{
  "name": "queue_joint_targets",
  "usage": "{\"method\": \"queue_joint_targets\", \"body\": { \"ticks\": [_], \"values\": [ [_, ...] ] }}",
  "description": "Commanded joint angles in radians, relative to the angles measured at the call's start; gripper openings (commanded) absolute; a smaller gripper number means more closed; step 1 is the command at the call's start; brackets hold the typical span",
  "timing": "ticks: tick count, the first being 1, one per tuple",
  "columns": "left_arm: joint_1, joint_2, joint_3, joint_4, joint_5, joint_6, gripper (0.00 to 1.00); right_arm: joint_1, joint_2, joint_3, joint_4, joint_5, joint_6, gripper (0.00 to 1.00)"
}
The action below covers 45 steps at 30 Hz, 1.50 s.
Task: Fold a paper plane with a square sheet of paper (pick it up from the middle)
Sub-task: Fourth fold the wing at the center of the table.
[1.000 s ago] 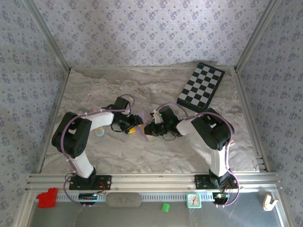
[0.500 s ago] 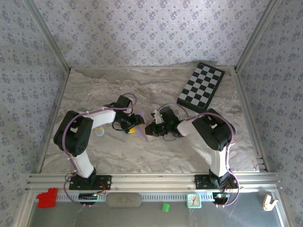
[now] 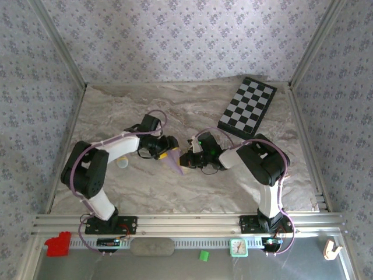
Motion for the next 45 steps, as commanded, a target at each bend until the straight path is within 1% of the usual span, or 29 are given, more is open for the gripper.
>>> {"method": "queue_joint_targets", "body": {
  "ticks": [1,3,5,8,11,13,16,21,26,30,36,45],
  "values": [
    [0.024,-0.072,-0.056,0.129,0.027,-0.005,0.68,-0.018,0.017,-0.029,-0.052,0.035,0.018,0.06],
    [0.03,-0.078,-0.094,0.196,0.061,-0.016,0.66,-0.018,0.018,-0.031,-0.051,0.037,0.022,0.06],
    [0.032,-0.075,-0.125,0.245,0.086,-0.03,0.6,-0.019,0.016,-0.032,-0.053,0.039,0.021,0.06],
    [0.033,-0.06,-0.162,0.313,0.122,-0.046,0.5,-0.021,0.017,-0.034,-0.054,0.043,0.025,0.06],
    [0.034,-0.043,-0.181,0.327,0.128,-0.051,0.41,-0.023,0.017,-0.036,-0.049,0.042,0.026,0.07],
    [0.035,-0.032,-0.188,0.326,0.128,-0.052,0.38,-0.024,0.018,-0.037,-0.048,0.04,0.023,0.07],
    [0.035,-0.014,-0.182,0.323,0.133,-0.048,0.37,-0.026,0.02,-0.033,-0.048,0.036,0.019,0.09],
    [0.032,0.027,-0.153,0.297,0.135,-0.034,0.37,-0.027,0.024,-0.029,-0.052,0.033,0.013,0.1],
    [0.02,0.064,-0.115,0.238,0.125,-0.004,0.42,-0.029,0.026,-0.025,-0.054,0.032,0.011,0.1],
    [0.002,0.089,-0.08,0.153,0.086,0.028,0.47,-0.031,0.027,-0.026,-0.054,0.032,0.012,0.1],
    [-0.02,0.13,-0.034,0.044,0.024,0.059,0.49,-0.032,0.019,-0.027,-0.054,0.033,0.015,0.11],
    [-0.05,0.201,0.038,-0.111,-0.067,0.082,0.53,-0.031,-0.027,-0.032,-0.085,0.048,-0.003,0.15]
  ]
}}
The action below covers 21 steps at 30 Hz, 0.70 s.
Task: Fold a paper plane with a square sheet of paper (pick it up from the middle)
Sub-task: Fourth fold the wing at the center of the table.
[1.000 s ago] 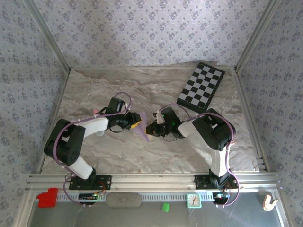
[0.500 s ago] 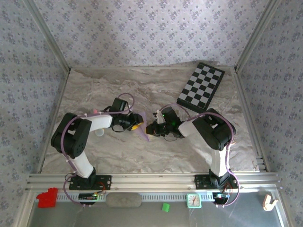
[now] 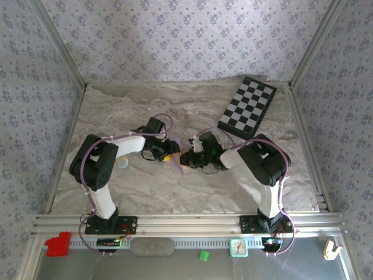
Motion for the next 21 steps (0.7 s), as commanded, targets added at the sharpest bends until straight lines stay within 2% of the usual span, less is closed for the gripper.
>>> {"method": "queue_joint_targets", "body": {
  "ticks": [1,12,21],
  "values": [
    [-0.014,0.06,0.012,-0.125,-0.087,0.032,0.54,-0.017,-0.021,-0.025,-0.094,0.058,-0.022,0.15],
    [-0.02,0.079,0.026,-0.142,-0.088,0.021,0.58,-0.01,-0.017,-0.033,-0.098,0.051,0.002,0.12],
    [-0.015,-0.02,0.043,-0.07,-0.047,-0.007,0.62,-0.01,0.015,-0.048,-0.061,0.057,0.05,0.11]
  ]
}}
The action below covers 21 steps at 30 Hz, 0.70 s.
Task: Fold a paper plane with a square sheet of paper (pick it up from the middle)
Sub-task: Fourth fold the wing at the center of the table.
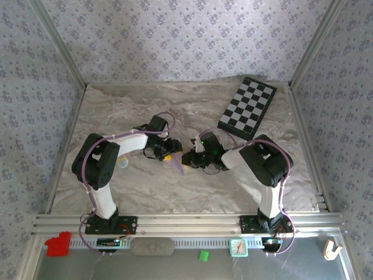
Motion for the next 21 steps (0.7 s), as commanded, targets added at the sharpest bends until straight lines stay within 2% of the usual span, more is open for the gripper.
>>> {"method": "queue_joint_targets", "body": {
  "ticks": [1,7,12,21],
  "values": [
    [0.002,-0.053,-0.009,0.001,-0.027,-0.014,0.63,-0.006,0.035,-0.029,-0.053,0.031,0.028,0.11],
    [0.04,-0.168,-0.054,0.113,0.008,-0.048,0.65,-0.007,0.049,-0.025,-0.055,0.027,0.033,0.11],
    [0.073,-0.208,-0.132,0.224,0.059,-0.08,0.65,-0.012,0.053,-0.026,-0.063,0.029,0.035,0.11],
    [0.08,-0.163,-0.222,0.372,0.149,-0.129,0.42,-0.02,0.054,-0.026,-0.073,0.026,0.041,0.11]
  ]
}}
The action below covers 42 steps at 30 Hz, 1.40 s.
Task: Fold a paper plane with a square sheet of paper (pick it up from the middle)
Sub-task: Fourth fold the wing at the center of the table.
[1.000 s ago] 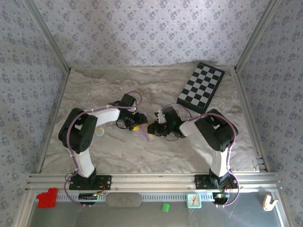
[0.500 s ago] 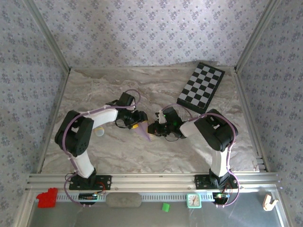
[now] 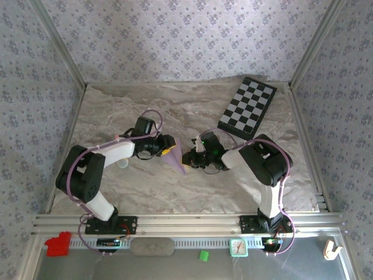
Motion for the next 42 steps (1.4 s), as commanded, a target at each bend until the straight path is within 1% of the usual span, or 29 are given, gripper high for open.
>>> {"method": "queue_joint_targets", "body": {
  "ticks": [1,6,10,42],
  "values": [
    [0.0,0.025,-0.026,0.093,0.06,-0.022,0.4,-0.012,0.044,-0.025,-0.09,0.035,0.007,0.11],
    [0.0,0.048,-0.044,0.133,0.079,-0.026,0.32,-0.014,0.044,-0.024,-0.102,0.039,0.008,0.11],
    [-0.001,0.078,-0.048,0.17,0.113,-0.036,0.3,-0.016,0.044,-0.022,-0.108,0.039,0.009,0.11],
    [-0.011,0.153,-0.013,0.194,0.15,-0.03,0.26,-0.031,0.06,-0.011,-0.169,0.05,0.036,0.13]
  ]
}}
